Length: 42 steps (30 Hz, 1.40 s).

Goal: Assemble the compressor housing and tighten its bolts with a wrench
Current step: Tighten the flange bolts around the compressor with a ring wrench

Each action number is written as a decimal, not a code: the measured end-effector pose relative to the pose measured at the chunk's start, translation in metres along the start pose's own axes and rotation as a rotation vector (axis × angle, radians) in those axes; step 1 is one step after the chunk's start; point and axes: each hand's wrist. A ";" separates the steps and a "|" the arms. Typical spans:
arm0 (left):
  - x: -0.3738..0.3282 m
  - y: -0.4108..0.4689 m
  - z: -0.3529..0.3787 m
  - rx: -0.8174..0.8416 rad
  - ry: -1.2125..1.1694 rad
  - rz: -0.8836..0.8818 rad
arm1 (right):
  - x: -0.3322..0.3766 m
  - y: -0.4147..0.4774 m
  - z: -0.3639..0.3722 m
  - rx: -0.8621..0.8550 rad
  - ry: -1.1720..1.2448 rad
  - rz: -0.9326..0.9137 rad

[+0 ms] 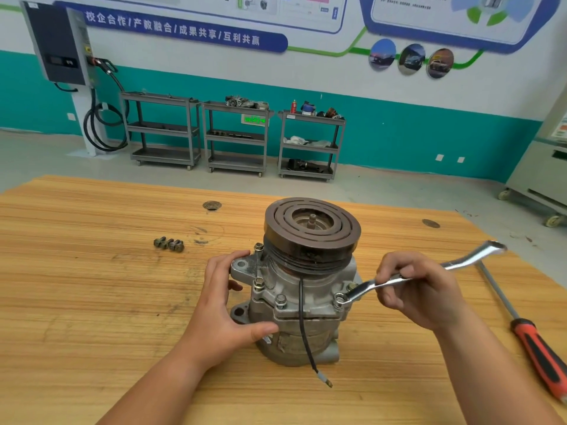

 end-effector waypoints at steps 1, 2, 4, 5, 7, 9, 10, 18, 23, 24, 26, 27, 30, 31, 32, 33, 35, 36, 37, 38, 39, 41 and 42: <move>0.000 0.000 0.000 0.001 -0.001 0.000 | 0.000 0.004 -0.002 0.037 0.012 0.038; -0.001 0.000 0.000 0.001 -0.002 0.000 | 0.001 0.007 -0.004 0.070 0.020 0.070; -0.001 0.000 0.000 0.000 -0.003 0.001 | 0.002 0.013 -0.006 0.112 0.028 0.126; -0.001 0.000 0.000 -0.001 -0.004 0.002 | 0.001 0.015 -0.008 0.120 0.031 0.141; 0.000 0.000 0.000 -0.003 -0.011 0.003 | 0.000 0.019 -0.008 0.109 0.039 0.145; 0.000 0.000 0.000 -0.004 -0.014 0.002 | -0.002 0.016 -0.006 0.065 0.021 0.121; 0.000 0.000 0.000 -0.003 -0.014 0.001 | -0.002 0.012 -0.003 0.022 0.009 0.109; -0.001 0.000 0.002 -0.005 -0.018 -0.006 | -0.013 -0.052 0.055 -0.455 -0.256 -0.096; -0.001 -0.001 0.001 -0.005 -0.018 0.002 | -0.034 -0.073 0.117 -0.686 -0.300 -0.186; -0.001 -0.001 0.001 -0.007 -0.016 0.005 | -0.039 -0.075 0.126 -0.685 -0.279 -0.183; -0.001 -0.001 0.001 -0.011 -0.009 0.011 | -0.047 -0.078 0.138 -0.632 -0.319 -0.128; -0.001 -0.001 0.001 -0.013 -0.007 0.013 | -0.052 -0.079 0.142 -0.612 -0.343 -0.097; -0.002 0.000 0.002 -0.017 -0.009 0.025 | -0.056 -0.078 0.150 -0.556 -0.428 -0.002; -0.002 0.000 0.002 -0.018 -0.010 0.027 | -0.057 -0.078 0.150 -0.547 -0.490 0.023; -0.002 0.000 0.002 -0.019 -0.009 0.027 | -0.057 -0.075 0.152 -0.540 -0.536 0.058; -0.002 0.000 0.002 -0.019 -0.009 0.027 | -0.054 -0.069 0.155 -0.525 -0.545 0.124; -0.002 0.001 0.001 -0.021 -0.011 0.026 | -0.053 -0.082 0.154 -0.418 -0.575 0.217; -0.001 0.001 0.001 -0.022 -0.012 0.023 | -0.050 -0.081 0.150 -0.453 -0.561 0.261; -0.001 0.001 0.001 -0.021 -0.012 0.019 | -0.051 -0.077 0.149 -0.446 -0.471 0.265; -0.001 0.001 0.001 -0.020 -0.010 0.017 | -0.045 -0.070 0.150 -0.444 -0.406 0.246; -0.001 0.001 0.001 -0.020 -0.009 0.016 | -0.041 -0.069 0.146 -0.455 -0.402 0.226; 0.000 0.002 0.001 -0.020 -0.007 0.012 | -0.038 -0.079 0.139 -0.433 -0.405 0.133; 0.000 0.002 0.001 -0.018 -0.006 0.010 | -0.028 -0.075 0.136 -0.445 -0.314 -0.019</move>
Point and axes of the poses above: each hand's wrist, its own y-axis towards the middle knuckle, its own z-axis out of the palm, x = y × z, and after that the axes turned 9 degrees about y, right-handed
